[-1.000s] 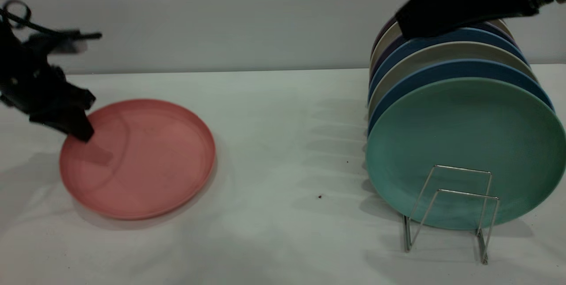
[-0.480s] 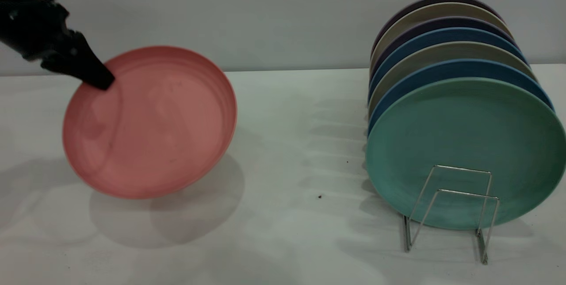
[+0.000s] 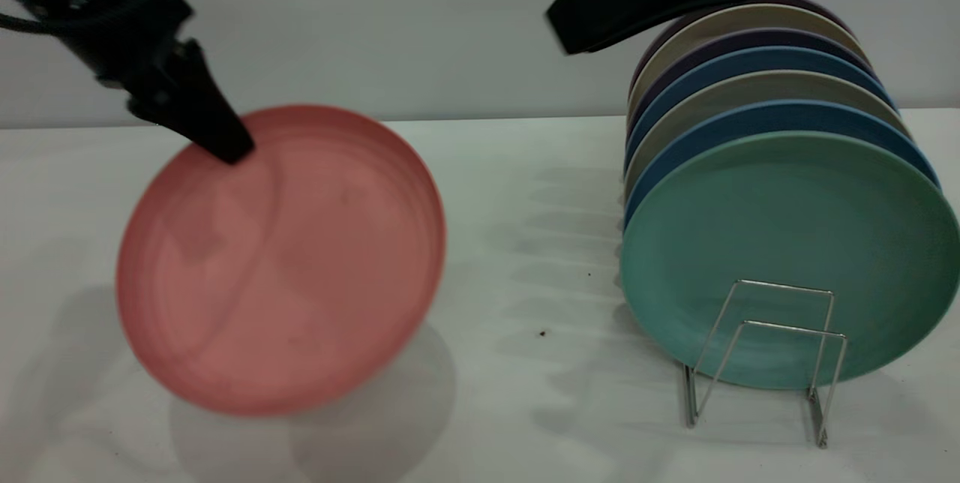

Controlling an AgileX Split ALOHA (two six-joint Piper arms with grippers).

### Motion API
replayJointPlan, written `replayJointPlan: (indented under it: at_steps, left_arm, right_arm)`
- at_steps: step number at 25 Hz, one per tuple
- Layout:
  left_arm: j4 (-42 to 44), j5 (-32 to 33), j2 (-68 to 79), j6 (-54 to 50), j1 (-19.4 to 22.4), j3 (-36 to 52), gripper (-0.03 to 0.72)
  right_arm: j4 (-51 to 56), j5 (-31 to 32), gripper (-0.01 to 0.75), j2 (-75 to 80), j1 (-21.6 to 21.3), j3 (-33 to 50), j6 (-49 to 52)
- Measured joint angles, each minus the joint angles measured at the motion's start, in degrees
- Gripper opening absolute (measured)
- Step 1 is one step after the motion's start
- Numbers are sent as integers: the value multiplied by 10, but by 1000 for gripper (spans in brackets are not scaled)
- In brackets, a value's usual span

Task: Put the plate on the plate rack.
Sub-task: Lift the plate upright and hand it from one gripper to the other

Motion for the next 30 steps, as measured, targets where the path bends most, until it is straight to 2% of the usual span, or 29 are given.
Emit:
replayJointPlan:
  at_steps: [3,7,11,18,30]
  left_arm:
    - [44,-2,0,-30,-33,0,24]
    - [74,-2,0,-59,-61,0,24]
    - [80,-3,0,-68,-79,0,24]
    - [81,-20,0,-69,-119,0,24]
    - [65,-30,-1,-60,-140,0,24]
  right_arm:
    - [-25,-13,327,16,19,-20,5]
    - [-52,-28,379,44,22,-41,21]
    - [-57,-33,406,75,22,-46,21]
    - [-59,-58,410,126,22,-53,6]
    - [-63,-88,473,166,36,-89,-11]
